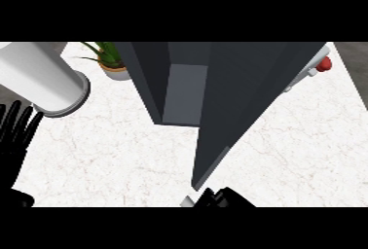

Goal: Pick up the wine, place it into the cabinet and close the cabinet

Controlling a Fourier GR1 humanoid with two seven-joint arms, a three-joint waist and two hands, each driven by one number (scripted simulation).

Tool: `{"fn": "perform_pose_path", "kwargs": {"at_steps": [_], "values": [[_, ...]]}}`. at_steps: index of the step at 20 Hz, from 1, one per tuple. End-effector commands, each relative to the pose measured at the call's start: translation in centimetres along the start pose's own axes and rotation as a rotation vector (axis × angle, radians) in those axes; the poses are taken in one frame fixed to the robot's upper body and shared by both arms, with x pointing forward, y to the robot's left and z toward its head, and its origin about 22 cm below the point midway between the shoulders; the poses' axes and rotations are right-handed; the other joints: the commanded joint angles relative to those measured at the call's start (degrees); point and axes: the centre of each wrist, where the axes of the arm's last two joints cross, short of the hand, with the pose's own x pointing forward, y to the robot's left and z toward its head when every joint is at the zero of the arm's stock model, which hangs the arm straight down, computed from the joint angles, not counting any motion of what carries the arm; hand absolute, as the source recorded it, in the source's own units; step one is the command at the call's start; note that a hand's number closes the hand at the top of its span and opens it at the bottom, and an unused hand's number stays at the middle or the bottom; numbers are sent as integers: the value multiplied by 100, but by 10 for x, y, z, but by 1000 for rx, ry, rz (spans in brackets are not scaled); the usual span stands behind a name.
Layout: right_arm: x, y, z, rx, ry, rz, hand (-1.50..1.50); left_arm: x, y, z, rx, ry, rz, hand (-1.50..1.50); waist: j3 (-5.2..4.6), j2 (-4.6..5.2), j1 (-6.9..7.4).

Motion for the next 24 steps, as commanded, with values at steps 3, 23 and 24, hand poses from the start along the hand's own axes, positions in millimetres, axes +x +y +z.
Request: {"fn": "perform_pose_path", "kwargs": {"at_steps": [3,23,24], "values": [[26,25,-79,34,35,-37,150,11,9,5,12,-4,-8,-150,19,-34,-67],[-51,-48,-167,-152,130,-157,150,24,42,3,68,-22,-38,-150,40,-11,-292],[-56,-86,-160,-161,134,-153,150,16,26,10,45,-28,-42,-150,43,-10,-272]]}}
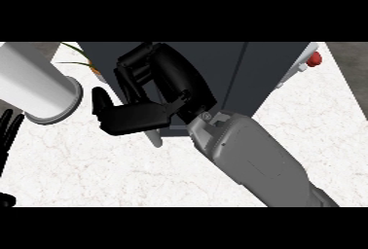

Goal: Pick up the wine, place it into the cabinet and close the cabinet

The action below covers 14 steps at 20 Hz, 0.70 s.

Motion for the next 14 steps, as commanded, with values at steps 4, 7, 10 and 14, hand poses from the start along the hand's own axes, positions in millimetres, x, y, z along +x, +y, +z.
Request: {"fn": "perform_pose_path", "kwargs": {"at_steps": [4,7,10,14], "values": [[-29,-42,-13,-51,17,45,150,10,0,-8,-6,0,24,-150,4,-3,-11],[-34,-67,-16,-61,18,57,150,-2,-13,-13,-5,10,19,-150,5,5,-7],[-39,-79,-20,-82,29,68,150,0,6,-2,-17,-4,19,-150,1,18,23],[-39,-94,-23,-101,14,114,150,-2,-7,-14,-38,-20,5,-150,3,30,58]]}}
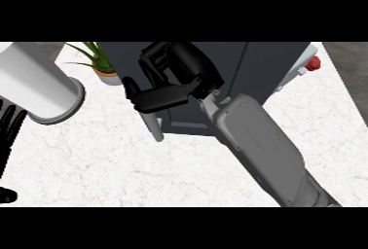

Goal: Pick up the wine, place it into the cabinet and close the cabinet

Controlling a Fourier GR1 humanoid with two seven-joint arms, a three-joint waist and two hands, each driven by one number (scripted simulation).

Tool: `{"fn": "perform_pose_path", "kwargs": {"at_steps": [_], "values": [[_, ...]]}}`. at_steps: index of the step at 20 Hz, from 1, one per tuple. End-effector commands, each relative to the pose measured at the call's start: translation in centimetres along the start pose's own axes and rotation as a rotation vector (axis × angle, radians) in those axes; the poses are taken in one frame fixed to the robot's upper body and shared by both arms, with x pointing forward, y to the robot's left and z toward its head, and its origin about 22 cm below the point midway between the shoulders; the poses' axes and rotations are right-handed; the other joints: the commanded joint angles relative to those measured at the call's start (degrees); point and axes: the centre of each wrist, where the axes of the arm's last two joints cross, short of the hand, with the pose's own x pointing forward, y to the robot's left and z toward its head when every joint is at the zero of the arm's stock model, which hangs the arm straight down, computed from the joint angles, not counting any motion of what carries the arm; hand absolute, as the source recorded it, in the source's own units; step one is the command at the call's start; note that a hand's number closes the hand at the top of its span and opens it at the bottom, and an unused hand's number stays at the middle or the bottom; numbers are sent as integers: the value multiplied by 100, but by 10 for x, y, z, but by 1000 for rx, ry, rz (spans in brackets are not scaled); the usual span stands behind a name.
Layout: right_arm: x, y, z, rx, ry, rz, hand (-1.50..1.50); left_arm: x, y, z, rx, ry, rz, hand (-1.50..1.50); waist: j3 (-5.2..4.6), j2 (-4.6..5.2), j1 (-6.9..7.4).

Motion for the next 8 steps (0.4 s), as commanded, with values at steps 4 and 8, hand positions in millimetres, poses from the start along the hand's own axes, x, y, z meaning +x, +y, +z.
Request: {"fn": "perform_pose_path", "kwargs": {"at_steps": [4,8], "values": [[7,-60,-13,-174,15,29,150,-4,-8,-7,-18,-6,13,-150,44,184,32],[-19,-69,2,-165,57,53,150,12,-1,-11,-34,-2,6,-150,48,170,10]]}}
